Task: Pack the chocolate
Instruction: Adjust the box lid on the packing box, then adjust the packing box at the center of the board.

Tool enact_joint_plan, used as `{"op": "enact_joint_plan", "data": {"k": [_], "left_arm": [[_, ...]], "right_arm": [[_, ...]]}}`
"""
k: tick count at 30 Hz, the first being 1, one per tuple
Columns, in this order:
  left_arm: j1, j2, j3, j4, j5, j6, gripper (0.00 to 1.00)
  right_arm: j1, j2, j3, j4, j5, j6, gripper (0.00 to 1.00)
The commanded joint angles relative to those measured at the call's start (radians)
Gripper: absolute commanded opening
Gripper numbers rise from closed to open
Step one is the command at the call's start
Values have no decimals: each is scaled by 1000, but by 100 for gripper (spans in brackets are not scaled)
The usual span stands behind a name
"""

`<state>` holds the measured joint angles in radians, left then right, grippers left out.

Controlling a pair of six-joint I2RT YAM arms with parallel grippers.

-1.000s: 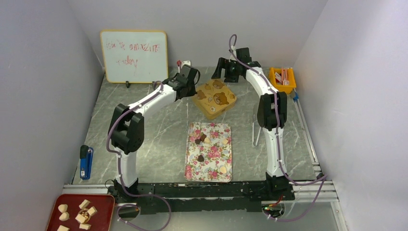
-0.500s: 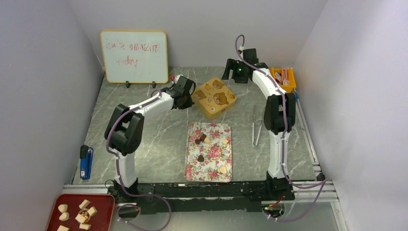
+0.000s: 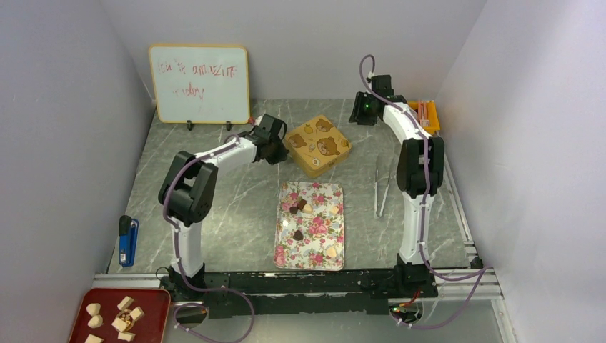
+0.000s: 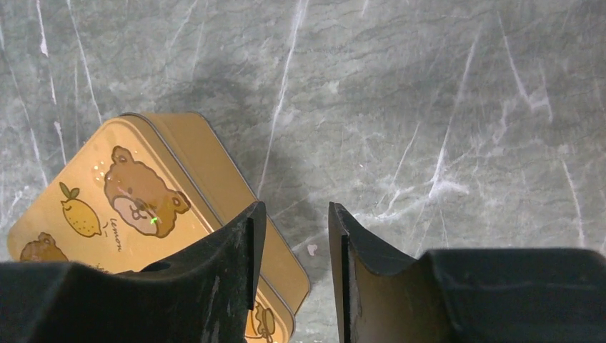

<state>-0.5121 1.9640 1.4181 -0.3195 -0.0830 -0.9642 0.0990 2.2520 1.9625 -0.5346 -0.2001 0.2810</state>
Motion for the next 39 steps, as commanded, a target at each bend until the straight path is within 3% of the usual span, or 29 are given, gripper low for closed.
{"op": "enact_joint_plan", "data": {"k": [1,5,9,26,39], "left_arm": [[2,33,30,21,29,-49,5],[2,54,40,23,30,-62,5],[2,77,51,29,34,-68,5],[4,155,119,36,48,-73,5],[15,203,191,19,68,-30,5]], "right_arm": [[4,26,1,0,5,-22,41],[4,55,6,-1,-6,-24,39],[4,85,21,-8,-25,-23,30],[48,125,-6,-10,-82,-34,28],[75,57,-133,24,-74,-36,28]]}}
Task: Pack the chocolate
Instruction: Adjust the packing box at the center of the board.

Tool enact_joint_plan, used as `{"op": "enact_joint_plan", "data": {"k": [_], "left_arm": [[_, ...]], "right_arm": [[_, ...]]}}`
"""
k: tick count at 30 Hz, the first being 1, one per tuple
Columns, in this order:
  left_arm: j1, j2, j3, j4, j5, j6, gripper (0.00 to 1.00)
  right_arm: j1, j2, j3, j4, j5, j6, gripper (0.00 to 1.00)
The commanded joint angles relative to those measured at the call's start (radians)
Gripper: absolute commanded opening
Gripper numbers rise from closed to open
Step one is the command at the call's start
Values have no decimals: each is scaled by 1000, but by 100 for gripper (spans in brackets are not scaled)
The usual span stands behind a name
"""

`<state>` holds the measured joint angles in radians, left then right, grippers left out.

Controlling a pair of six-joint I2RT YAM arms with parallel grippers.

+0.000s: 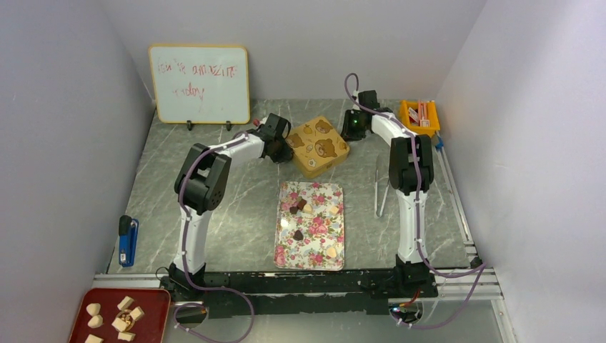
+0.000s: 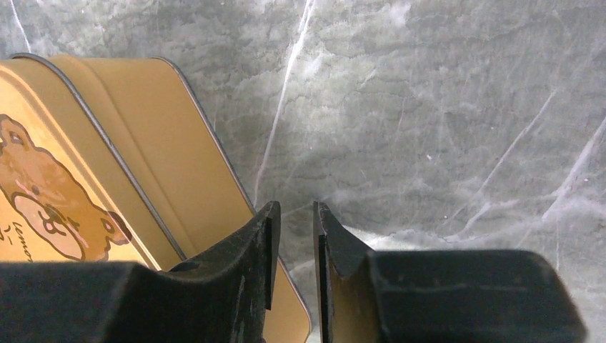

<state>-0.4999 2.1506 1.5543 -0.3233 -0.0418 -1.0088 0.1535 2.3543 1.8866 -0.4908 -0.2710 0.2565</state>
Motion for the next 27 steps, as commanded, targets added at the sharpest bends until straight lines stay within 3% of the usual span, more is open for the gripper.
{"op": "enact_joint_plan", "data": {"k": [1,27], "left_arm": [[3,20,59,24,31,17,5],[34,132,251,-22,103,102,5]], "right_arm": [[22,-53,-73,-15,-4,-10,28],[83,-150,-195,-4,26,-2,26]]}}
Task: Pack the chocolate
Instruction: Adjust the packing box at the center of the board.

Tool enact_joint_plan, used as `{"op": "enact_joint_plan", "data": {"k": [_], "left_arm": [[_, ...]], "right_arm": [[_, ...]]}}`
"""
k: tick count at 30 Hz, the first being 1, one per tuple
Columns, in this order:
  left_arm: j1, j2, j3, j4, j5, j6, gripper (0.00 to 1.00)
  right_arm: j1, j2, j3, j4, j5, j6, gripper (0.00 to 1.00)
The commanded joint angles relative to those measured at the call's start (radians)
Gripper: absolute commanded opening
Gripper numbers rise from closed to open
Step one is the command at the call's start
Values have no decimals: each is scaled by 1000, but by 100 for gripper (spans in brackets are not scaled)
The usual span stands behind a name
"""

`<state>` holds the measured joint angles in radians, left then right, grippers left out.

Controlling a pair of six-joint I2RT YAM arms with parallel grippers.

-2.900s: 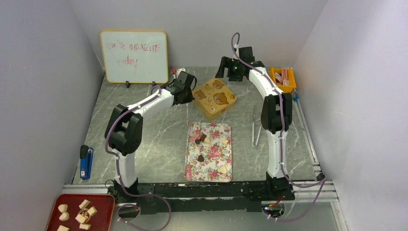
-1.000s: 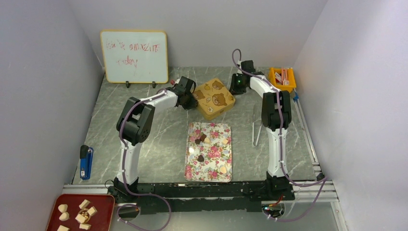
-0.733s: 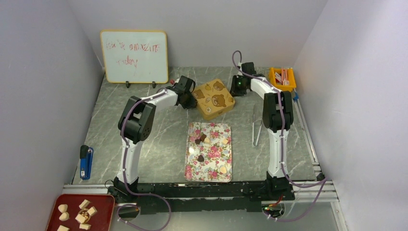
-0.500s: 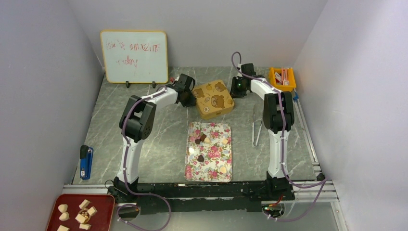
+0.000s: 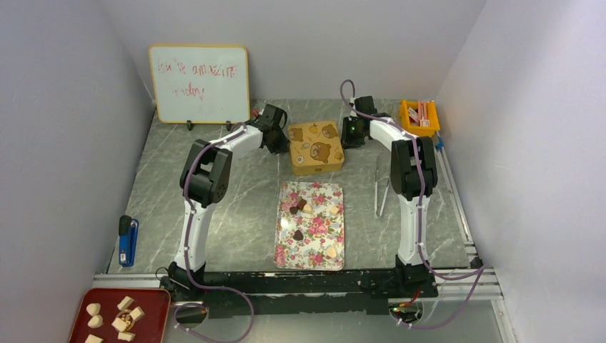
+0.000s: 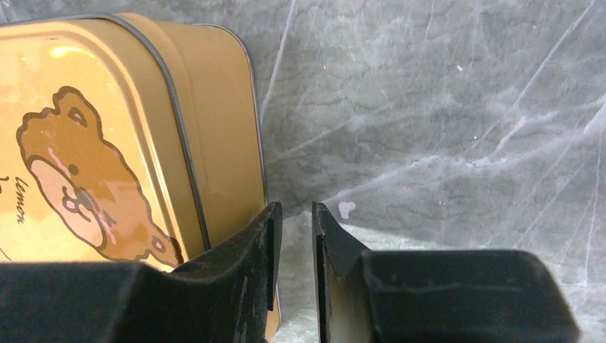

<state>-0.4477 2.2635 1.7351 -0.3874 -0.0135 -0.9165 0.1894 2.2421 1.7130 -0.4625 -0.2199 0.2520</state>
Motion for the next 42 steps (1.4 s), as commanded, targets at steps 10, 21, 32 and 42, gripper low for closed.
{"op": "enact_joint_plan", "data": {"k": [10,21,32,42], "left_arm": [[-12,46,118,28,98,25,5],[-13,45,89,53,108,22,5],[-11,38,70,43,113,36,5],[-3,-13,10,61,97,34,5]], "right_arm": [[63,-52,-30,-34,-22,2,26],[76,-67,-32,-45,-13,-4,25],[82,-83,-47,-44,-2,-4,25],[78,-56,16,-61,29,-11,25]]}}
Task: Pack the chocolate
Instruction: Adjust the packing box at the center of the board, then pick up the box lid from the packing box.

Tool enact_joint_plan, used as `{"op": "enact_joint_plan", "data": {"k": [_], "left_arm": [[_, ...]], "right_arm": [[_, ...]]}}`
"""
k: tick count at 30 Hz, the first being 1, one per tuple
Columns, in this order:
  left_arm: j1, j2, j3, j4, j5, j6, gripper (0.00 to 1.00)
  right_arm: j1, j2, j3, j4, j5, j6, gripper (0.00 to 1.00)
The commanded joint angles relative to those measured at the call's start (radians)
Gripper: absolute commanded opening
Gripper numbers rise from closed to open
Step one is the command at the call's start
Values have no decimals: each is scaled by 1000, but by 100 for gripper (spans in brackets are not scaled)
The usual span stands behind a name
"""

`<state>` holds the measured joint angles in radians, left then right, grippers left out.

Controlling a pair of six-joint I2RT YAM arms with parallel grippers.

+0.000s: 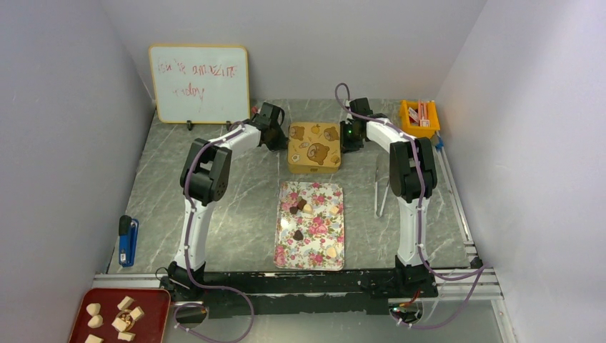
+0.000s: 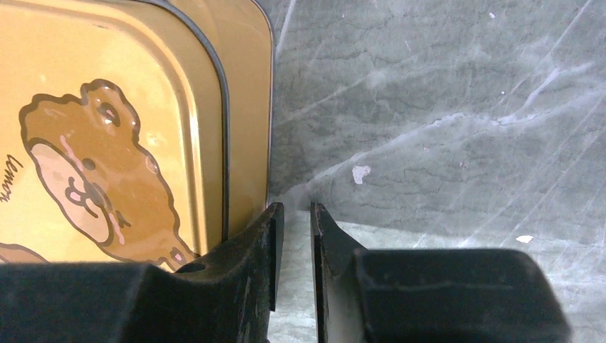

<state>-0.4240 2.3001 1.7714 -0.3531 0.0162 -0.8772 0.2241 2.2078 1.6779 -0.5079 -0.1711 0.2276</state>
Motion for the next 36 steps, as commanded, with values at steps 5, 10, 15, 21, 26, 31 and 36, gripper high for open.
{"op": "enact_joint_plan", "data": {"k": [5,10,15,21,26,31,36], "left_arm": [[-20,-75,-51,29,58,-4,5],[-9,-95,-66,28,51,3,5],[1,-94,-61,19,47,10,5],[17,-96,-46,9,35,19,5],[39,-115,-46,10,20,27,5],[61,-136,-37,-4,4,46,7],[79,-157,-45,-12,3,60,7]], "right_arm": [[41,19,148,-48,4,16,25],[38,66,229,-79,10,18,25],[37,90,260,-86,1,23,25],[36,85,261,-91,17,19,25],[22,73,254,-86,55,36,28],[3,78,287,-96,78,59,37],[-7,87,309,-109,91,76,40]]}}
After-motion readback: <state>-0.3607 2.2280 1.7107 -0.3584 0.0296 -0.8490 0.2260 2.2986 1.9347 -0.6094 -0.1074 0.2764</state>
